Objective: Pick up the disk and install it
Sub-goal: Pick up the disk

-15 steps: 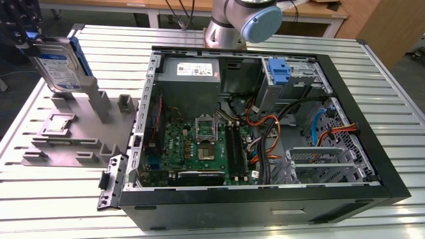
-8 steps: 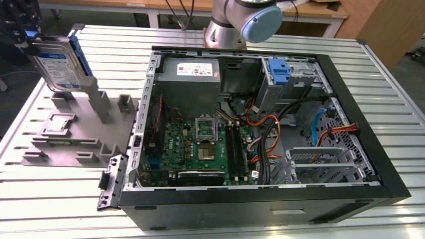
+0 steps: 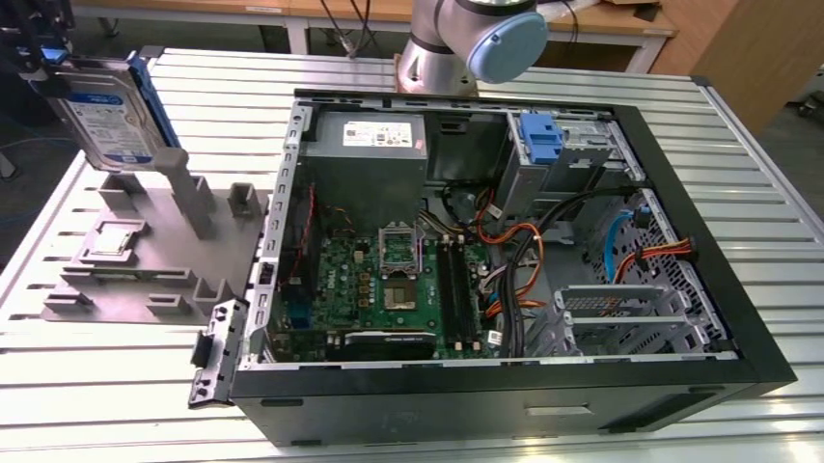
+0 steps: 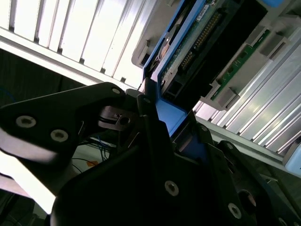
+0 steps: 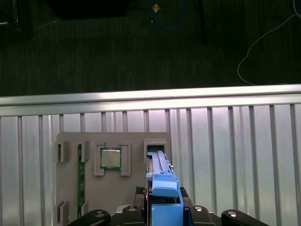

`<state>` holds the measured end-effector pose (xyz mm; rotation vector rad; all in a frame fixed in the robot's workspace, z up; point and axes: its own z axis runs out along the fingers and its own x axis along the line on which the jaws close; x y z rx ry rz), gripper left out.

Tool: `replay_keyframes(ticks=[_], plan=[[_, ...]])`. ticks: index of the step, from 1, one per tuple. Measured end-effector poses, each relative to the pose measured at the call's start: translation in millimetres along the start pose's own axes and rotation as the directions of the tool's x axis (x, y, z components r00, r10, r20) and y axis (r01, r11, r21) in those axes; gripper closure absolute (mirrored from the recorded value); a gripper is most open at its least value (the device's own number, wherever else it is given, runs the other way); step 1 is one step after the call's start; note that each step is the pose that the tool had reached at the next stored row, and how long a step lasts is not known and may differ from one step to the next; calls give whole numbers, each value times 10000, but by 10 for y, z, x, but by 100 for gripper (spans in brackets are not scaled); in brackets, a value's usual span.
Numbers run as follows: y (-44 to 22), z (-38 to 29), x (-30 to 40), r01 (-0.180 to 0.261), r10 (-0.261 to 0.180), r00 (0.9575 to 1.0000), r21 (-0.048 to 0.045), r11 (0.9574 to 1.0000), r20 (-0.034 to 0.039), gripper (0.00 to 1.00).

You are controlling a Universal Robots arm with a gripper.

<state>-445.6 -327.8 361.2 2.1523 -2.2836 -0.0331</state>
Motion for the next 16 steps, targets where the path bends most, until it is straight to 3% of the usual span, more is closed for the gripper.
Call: replay_keyframes(ticks=[16], plan=[[1,-52,-1,0,0,10000,0,10000,0,64]])
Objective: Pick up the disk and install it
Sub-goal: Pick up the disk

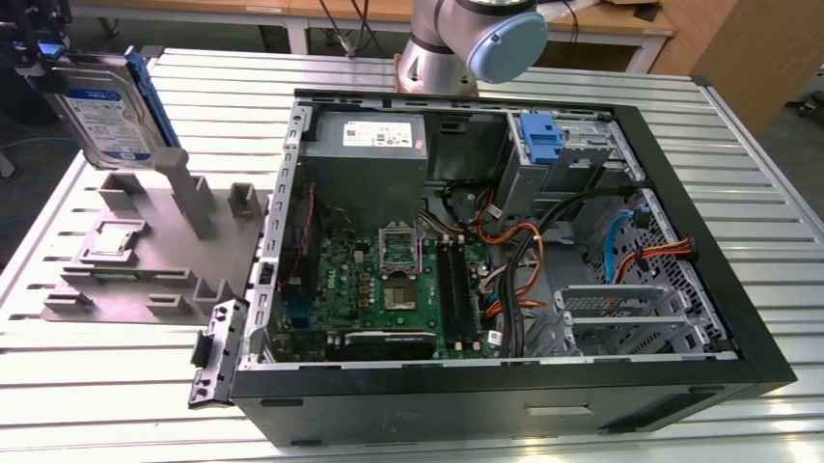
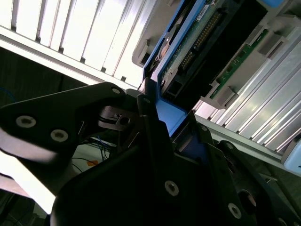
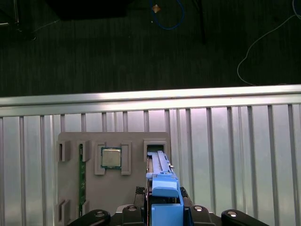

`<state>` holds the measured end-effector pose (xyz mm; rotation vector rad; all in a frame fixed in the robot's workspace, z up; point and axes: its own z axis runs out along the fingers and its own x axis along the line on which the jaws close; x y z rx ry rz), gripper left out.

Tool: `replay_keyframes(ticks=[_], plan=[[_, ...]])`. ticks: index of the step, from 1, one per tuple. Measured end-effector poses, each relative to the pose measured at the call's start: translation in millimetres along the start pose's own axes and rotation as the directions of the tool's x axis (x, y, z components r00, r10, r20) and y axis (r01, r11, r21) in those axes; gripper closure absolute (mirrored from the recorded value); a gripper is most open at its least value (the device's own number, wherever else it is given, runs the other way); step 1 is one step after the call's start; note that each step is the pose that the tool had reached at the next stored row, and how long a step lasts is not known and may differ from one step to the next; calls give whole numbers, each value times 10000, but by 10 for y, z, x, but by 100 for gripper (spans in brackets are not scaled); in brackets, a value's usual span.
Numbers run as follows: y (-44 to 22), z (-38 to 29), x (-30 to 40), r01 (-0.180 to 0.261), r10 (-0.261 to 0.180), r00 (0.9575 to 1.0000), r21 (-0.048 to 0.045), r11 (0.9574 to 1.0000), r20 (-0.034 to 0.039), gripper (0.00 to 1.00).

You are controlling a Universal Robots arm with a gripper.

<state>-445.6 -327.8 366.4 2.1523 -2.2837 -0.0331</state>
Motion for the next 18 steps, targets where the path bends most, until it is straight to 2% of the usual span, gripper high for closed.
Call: replay_keyframes(ticks=[18], plan=[[1,-33,0,0,0,10000,-1,10000,0,64]])
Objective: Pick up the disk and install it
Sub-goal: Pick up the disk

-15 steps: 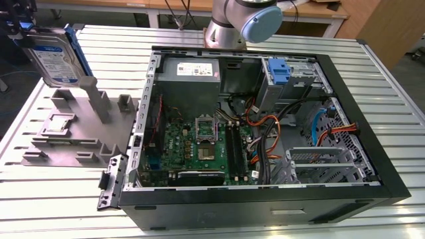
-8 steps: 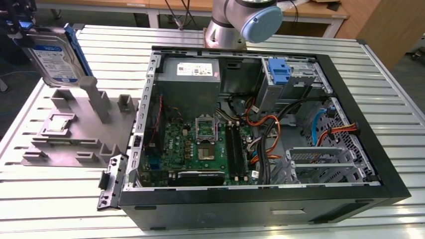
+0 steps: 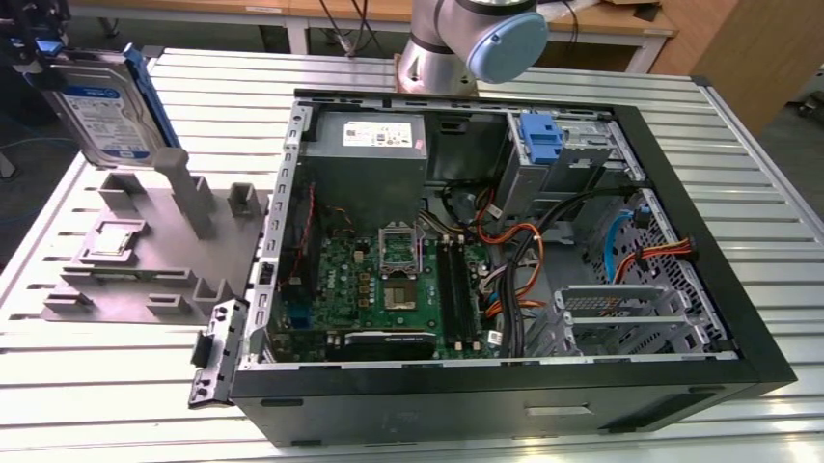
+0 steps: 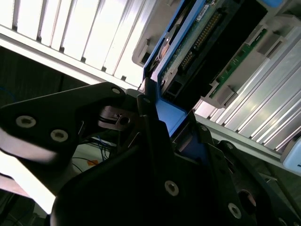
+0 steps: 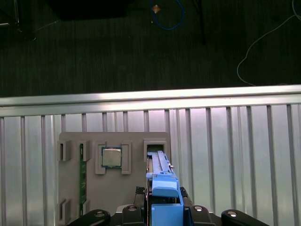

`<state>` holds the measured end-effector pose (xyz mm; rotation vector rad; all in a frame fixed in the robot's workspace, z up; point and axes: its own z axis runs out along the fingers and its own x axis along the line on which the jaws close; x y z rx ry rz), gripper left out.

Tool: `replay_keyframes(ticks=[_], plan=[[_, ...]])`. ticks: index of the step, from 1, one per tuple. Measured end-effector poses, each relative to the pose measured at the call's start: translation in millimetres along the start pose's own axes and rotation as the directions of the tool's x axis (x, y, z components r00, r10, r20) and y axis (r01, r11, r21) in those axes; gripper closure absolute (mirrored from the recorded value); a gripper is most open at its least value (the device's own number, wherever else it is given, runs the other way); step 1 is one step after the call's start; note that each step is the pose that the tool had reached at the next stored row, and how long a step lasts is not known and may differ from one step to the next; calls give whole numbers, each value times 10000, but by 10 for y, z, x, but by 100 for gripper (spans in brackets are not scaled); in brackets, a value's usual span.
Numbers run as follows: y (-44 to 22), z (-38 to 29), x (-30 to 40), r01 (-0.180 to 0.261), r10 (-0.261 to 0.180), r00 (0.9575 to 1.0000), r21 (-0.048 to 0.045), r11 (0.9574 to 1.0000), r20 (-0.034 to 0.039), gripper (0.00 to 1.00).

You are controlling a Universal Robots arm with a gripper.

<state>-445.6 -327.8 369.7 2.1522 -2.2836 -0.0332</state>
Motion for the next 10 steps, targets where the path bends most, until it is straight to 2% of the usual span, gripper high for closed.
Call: replay_keyframes(ticks=[5,10], plan=[[1,-35,0,0,0,10000,1,10000,0,64],[1,-41,-1,0,0,10000,0,10000,0,64]])
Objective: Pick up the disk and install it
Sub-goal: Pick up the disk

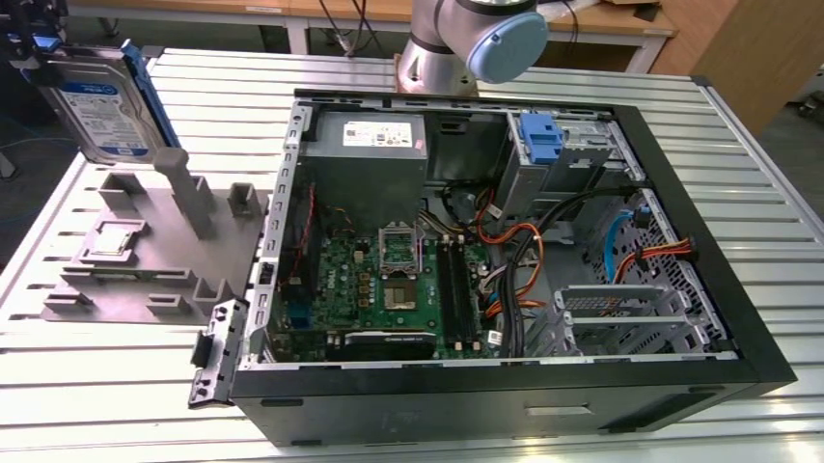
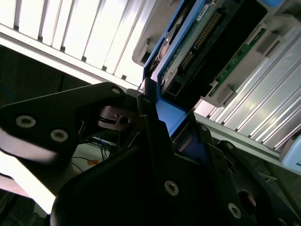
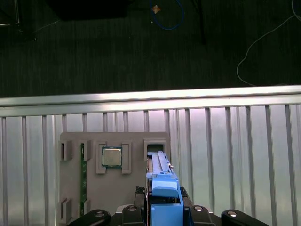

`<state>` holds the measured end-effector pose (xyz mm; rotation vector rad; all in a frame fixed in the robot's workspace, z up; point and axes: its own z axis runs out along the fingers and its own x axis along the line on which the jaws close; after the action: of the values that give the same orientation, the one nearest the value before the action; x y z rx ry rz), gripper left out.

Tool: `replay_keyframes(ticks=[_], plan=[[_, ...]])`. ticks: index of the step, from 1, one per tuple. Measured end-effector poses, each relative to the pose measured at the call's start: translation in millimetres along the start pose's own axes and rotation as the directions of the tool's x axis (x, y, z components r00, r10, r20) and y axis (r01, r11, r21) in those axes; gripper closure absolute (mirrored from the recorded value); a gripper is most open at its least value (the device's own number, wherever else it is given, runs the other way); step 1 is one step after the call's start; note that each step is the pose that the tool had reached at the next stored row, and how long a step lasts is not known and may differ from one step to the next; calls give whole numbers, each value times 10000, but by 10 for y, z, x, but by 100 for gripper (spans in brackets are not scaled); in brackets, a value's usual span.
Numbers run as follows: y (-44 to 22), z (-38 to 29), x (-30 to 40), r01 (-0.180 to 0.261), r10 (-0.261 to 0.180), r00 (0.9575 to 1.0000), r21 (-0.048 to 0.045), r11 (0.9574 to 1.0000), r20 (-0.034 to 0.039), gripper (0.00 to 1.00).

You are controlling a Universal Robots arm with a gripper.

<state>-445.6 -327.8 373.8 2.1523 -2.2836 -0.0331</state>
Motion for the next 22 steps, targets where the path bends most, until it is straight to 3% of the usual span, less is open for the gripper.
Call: replay_keyframes(ticks=[22], plan=[[1,-46,-1,0,0,10000,0,10000,0,64]])
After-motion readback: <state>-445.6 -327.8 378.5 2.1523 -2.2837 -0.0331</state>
